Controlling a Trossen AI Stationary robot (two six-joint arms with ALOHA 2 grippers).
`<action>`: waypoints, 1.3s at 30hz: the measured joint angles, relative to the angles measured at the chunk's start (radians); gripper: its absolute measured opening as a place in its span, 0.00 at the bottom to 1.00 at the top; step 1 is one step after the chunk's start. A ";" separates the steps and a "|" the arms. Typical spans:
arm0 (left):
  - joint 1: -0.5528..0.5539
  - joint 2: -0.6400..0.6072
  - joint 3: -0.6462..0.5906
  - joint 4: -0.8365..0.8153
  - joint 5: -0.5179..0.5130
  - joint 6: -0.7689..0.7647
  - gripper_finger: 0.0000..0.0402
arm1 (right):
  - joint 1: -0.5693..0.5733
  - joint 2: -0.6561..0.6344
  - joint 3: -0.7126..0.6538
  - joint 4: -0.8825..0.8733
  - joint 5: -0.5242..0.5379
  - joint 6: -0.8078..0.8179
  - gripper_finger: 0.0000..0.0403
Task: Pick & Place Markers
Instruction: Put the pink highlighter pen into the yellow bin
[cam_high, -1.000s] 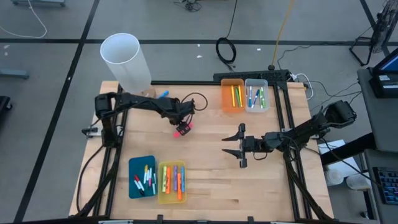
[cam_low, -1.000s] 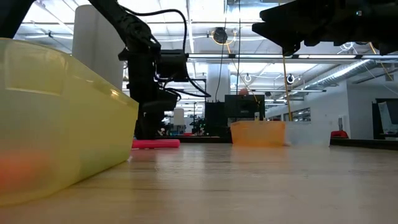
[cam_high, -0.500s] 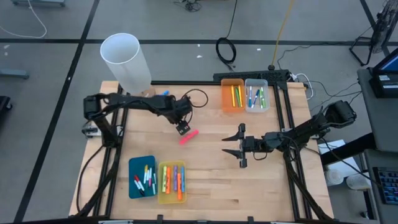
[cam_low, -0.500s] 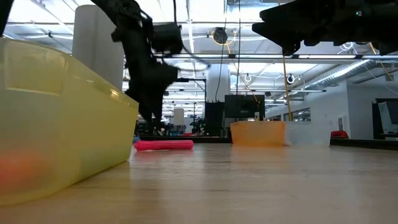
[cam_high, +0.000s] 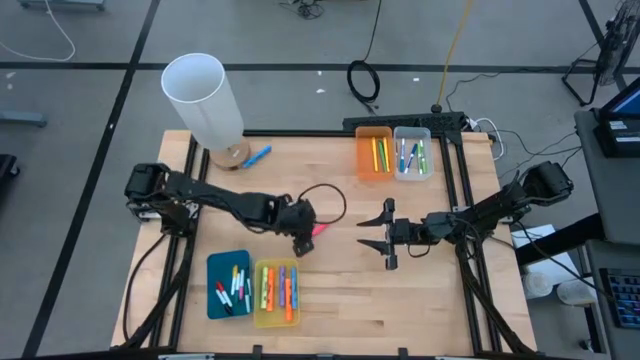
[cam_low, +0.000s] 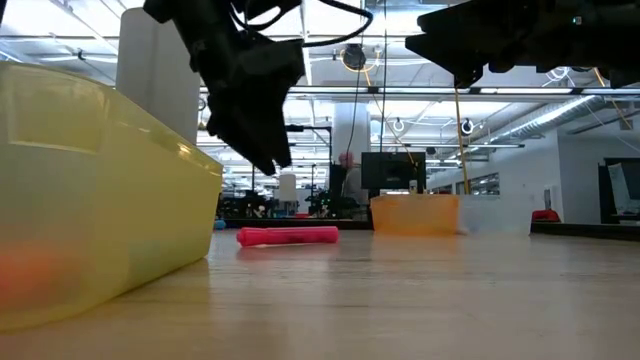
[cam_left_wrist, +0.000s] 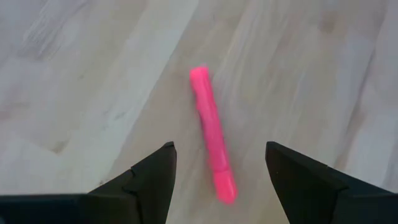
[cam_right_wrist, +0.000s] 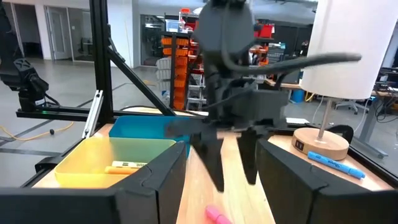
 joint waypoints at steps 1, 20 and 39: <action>-0.007 0.013 0.000 0.007 -0.013 -0.019 0.62 | 0.000 0.000 0.000 0.001 0.000 0.000 0.45; 0.005 0.307 0.010 0.133 0.041 -0.078 0.62 | 0.000 0.000 0.000 -0.007 0.000 0.007 0.45; 0.018 0.184 -0.010 0.116 0.081 0.047 0.14 | 0.000 0.000 0.000 -0.016 0.000 0.008 0.45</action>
